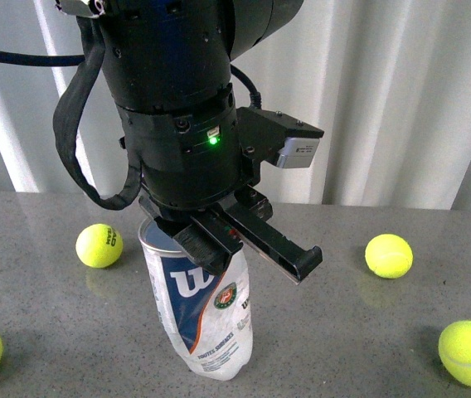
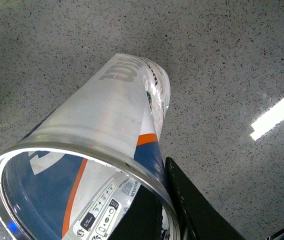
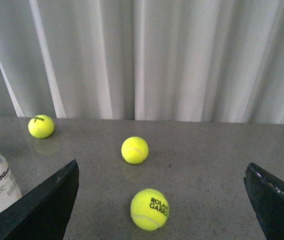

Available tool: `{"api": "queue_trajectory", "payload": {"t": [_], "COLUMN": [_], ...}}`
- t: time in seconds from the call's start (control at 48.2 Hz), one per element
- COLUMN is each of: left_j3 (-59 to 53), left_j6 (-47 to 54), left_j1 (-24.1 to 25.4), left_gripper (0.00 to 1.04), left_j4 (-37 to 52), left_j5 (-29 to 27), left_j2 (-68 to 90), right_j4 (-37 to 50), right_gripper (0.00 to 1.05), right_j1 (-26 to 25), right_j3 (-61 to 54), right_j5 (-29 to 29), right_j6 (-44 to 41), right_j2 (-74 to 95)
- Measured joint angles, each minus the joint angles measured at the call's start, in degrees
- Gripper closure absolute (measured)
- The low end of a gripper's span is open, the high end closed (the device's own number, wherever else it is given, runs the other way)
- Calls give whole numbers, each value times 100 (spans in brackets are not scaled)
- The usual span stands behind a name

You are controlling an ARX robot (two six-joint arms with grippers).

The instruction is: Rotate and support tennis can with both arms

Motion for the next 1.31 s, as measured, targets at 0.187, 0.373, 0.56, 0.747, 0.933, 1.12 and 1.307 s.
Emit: {"api": "queue_trajectory", "payload": {"t": [0.187, 0.373, 0.56, 0.747, 0.933, 1.12, 1.307], "left_j3": [61, 293, 326, 116, -907, -1084, -1932], "left_j6": [-61, -350, -522, -1123, -3086, -3740, -3261], "left_j1": [-7, -46, -28, 133, 361, 428, 330], "left_gripper": [80, 43, 6, 7, 7, 7, 18], "left_j4": [-20, -155, -208, 210, 1932, 2041, 3805], "left_j5": [210, 710, 748, 1182, 1255, 1213, -306], "left_j2": [52, -7, -319, -776, -1746, -1878, -2144], "right_j4": [0, 0, 0, 0, 0, 0, 0], "right_gripper": [7, 7, 7, 7, 7, 7, 7], "right_j1": [0, 0, 0, 0, 0, 0, 0], "right_j3": [0, 0, 0, 0, 0, 0, 0], "right_j5": [0, 0, 0, 0, 0, 0, 2], "right_j6": [0, 0, -2, 0, 0, 0, 0], "right_j2": [0, 0, 0, 0, 0, 0, 0]}}
